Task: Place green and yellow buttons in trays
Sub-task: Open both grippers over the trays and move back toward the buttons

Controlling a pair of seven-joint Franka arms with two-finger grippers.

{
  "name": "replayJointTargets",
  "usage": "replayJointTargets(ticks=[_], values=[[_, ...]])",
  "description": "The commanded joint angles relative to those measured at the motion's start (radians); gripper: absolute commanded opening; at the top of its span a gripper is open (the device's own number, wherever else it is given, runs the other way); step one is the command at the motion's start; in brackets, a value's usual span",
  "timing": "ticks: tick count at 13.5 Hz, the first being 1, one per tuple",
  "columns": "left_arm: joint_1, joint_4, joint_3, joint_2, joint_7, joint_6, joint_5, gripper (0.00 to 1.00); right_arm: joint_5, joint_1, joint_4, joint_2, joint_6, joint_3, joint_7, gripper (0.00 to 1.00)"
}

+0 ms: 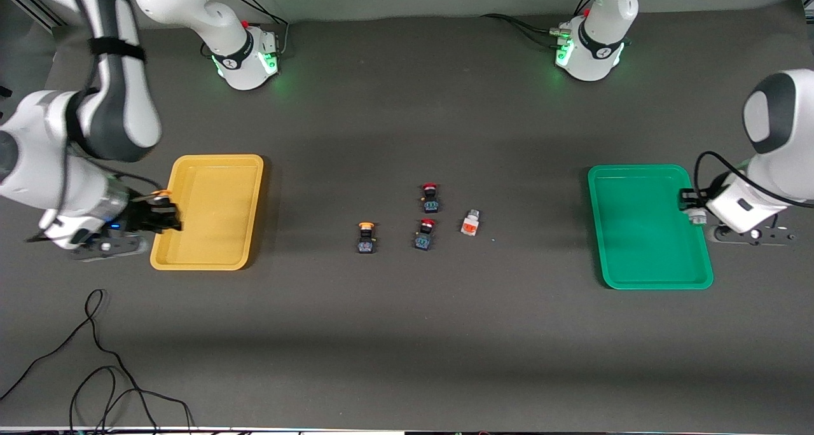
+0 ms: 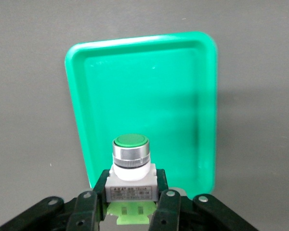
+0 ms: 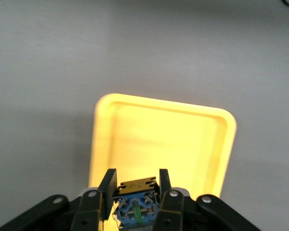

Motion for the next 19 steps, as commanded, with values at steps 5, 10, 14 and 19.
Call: replayJointTargets(ticks=[5, 10, 14, 19], values=[[0.136, -0.253, -0.014, 0.112, 0.122, 0.440, 0.010, 0.00, 0.481, -0.062, -0.276, 0.238, 0.377, -0.023, -0.486, 0.37], [0.162, -0.257, -0.016, 0.217, 0.121, 0.544, 0.009, 0.00, 0.666, -0.061, -0.253, 0.323, 0.367, -0.018, -0.594, 0.96], [0.160, -0.248, -0.016, 0.243, 0.124, 0.566, 0.009, 0.00, 0.644, -0.041, -0.191, 0.303, 0.302, -0.052, -0.585, 1.00], [0.144, -0.212, -0.027, 0.188, 0.156, 0.473, 0.009, 0.91, 0.265, -0.001, 0.189, 0.303, -0.093, -0.130, -0.227, 1.00]])
